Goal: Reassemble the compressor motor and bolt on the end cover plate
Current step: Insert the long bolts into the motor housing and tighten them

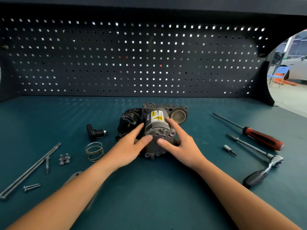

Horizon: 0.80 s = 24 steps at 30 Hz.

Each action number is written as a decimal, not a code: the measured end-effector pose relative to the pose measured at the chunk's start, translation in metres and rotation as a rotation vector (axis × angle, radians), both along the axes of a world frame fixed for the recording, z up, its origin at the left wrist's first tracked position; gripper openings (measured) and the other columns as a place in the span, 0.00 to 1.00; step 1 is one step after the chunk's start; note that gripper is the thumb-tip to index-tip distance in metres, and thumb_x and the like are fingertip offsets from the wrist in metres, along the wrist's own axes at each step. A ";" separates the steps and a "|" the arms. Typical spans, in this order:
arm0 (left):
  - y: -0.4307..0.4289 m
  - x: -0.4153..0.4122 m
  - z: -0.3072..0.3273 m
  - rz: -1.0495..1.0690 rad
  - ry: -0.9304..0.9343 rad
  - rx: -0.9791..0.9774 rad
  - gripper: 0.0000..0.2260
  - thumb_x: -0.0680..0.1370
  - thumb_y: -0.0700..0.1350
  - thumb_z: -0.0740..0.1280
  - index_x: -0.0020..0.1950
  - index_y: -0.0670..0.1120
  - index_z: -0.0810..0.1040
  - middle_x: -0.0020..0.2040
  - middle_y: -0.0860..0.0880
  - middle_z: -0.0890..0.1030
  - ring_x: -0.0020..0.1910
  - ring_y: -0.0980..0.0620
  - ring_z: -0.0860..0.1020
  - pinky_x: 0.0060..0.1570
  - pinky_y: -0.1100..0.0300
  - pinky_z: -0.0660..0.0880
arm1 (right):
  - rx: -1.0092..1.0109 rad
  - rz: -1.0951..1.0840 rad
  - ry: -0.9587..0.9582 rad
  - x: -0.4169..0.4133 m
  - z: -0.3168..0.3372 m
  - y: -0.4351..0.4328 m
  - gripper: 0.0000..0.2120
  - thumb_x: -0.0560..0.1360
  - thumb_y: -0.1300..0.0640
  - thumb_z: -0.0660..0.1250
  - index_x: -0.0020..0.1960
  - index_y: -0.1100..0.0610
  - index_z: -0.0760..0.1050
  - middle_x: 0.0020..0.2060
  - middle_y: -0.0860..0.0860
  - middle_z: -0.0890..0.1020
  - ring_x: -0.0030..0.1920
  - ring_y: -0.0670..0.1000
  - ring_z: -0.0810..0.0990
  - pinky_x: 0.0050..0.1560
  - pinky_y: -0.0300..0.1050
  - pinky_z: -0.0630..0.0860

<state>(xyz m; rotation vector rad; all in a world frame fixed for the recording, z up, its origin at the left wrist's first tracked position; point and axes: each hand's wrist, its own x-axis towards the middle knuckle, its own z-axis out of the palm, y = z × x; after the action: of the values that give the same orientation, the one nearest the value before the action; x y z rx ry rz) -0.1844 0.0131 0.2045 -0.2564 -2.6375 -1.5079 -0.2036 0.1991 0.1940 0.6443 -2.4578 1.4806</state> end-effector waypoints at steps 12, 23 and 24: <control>0.000 -0.003 -0.012 -0.066 0.000 0.030 0.36 0.72 0.52 0.71 0.75 0.57 0.56 0.56 0.57 0.79 0.56 0.59 0.78 0.62 0.54 0.73 | 0.036 -0.014 0.044 -0.003 -0.004 0.000 0.39 0.68 0.46 0.72 0.74 0.44 0.57 0.74 0.45 0.61 0.72 0.43 0.60 0.70 0.39 0.60; 0.008 -0.006 -0.017 0.022 0.120 -0.013 0.43 0.66 0.41 0.76 0.75 0.56 0.57 0.58 0.57 0.76 0.59 0.57 0.76 0.56 0.65 0.70 | 0.043 0.142 0.003 -0.007 -0.001 0.012 0.47 0.62 0.57 0.79 0.66 0.30 0.53 0.75 0.46 0.55 0.73 0.49 0.60 0.66 0.54 0.70; 0.008 -0.007 -0.017 0.032 0.122 -0.002 0.43 0.66 0.41 0.77 0.75 0.55 0.57 0.58 0.56 0.76 0.58 0.57 0.76 0.57 0.64 0.70 | 0.025 0.140 0.003 -0.007 -0.001 0.011 0.47 0.62 0.57 0.79 0.65 0.30 0.54 0.75 0.46 0.56 0.73 0.49 0.61 0.65 0.54 0.71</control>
<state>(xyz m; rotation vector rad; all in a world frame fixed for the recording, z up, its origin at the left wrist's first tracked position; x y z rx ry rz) -0.1912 0.0212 0.1871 -0.2954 -2.5369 -1.4322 -0.2105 0.2103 0.1925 0.8381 -2.4783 1.4979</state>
